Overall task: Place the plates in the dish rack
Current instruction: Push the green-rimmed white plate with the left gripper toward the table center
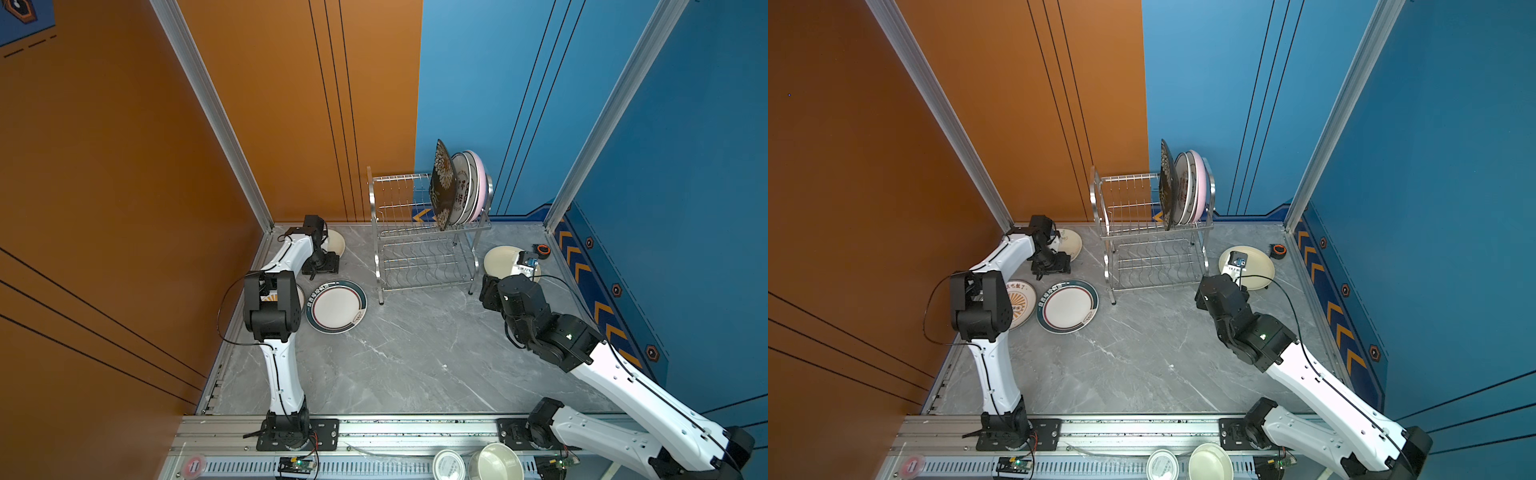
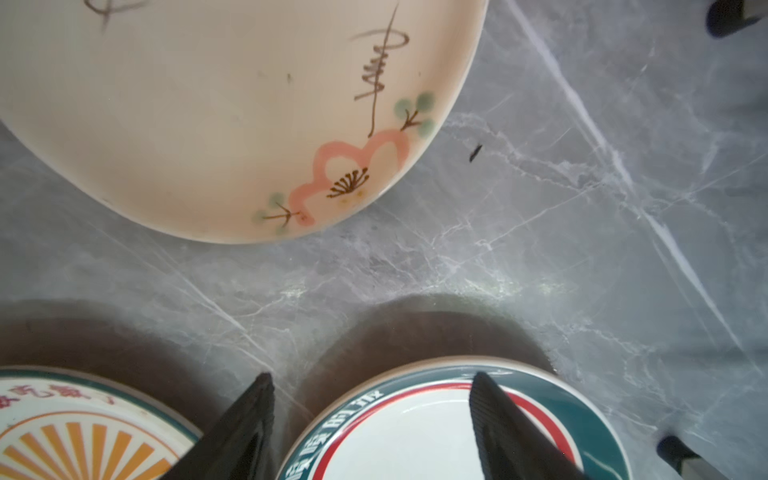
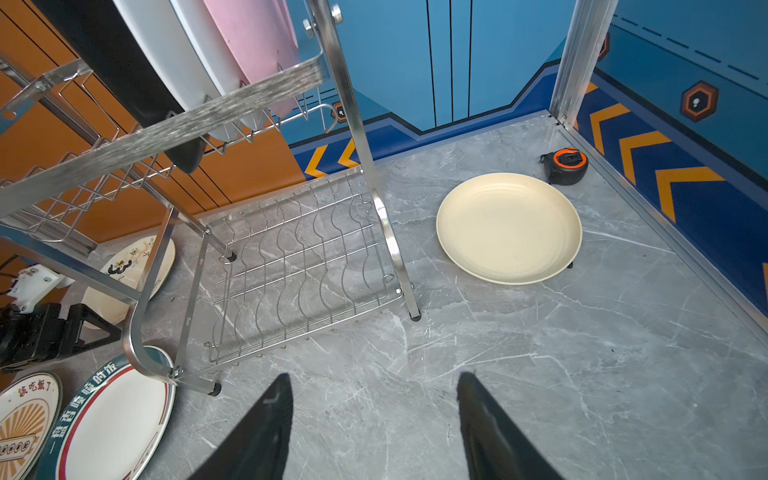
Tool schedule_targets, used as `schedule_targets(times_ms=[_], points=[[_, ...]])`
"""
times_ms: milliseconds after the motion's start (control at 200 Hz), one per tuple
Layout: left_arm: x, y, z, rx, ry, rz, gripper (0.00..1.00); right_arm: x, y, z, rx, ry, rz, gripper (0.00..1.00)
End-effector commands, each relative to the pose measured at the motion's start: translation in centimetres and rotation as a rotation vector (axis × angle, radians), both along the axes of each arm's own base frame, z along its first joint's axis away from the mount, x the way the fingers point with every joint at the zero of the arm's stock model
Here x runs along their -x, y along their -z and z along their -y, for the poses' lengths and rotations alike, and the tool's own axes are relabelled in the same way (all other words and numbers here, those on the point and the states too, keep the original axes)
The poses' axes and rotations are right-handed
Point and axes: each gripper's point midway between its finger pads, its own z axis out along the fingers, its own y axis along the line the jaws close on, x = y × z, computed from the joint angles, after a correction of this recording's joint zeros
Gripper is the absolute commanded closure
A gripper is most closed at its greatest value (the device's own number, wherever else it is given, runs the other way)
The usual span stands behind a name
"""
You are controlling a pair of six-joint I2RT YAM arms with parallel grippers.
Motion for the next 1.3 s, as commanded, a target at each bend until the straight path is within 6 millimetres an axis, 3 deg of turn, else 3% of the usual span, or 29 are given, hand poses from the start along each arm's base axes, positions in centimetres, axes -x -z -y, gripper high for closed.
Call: schedule_targets(times_ms=[0, 195, 566, 901, 1296], points=[[0.9, 1.5, 1.1, 0.047, 0.003, -0.038, 0.28, 0.4, 0.1, 0.1, -0.015, -0.001, 0.003, 0.36], [1.3, 2.2, 1.1, 0.056, -0.007, -0.049, 0.37, 0.6, 0.0, 0.3, -0.011, -0.004, 0.002, 0.36], [2.6, 2.5, 1.9, 0.107, -0.026, -0.076, 0.41, 1.0, -0.1, 0.6, -0.014, -0.005, 0.008, 0.36], [6.2, 2.1, 2.8, 0.15, -0.027, -0.114, 0.41, 1.6, -0.1, 1.1, -0.015, 0.001, 0.012, 0.36], [11.3, 1.8, 7.6, 0.192, 0.085, -0.163, 0.41, 2.2, 0.1, 1.0, -0.015, -0.015, 0.008, 0.36]])
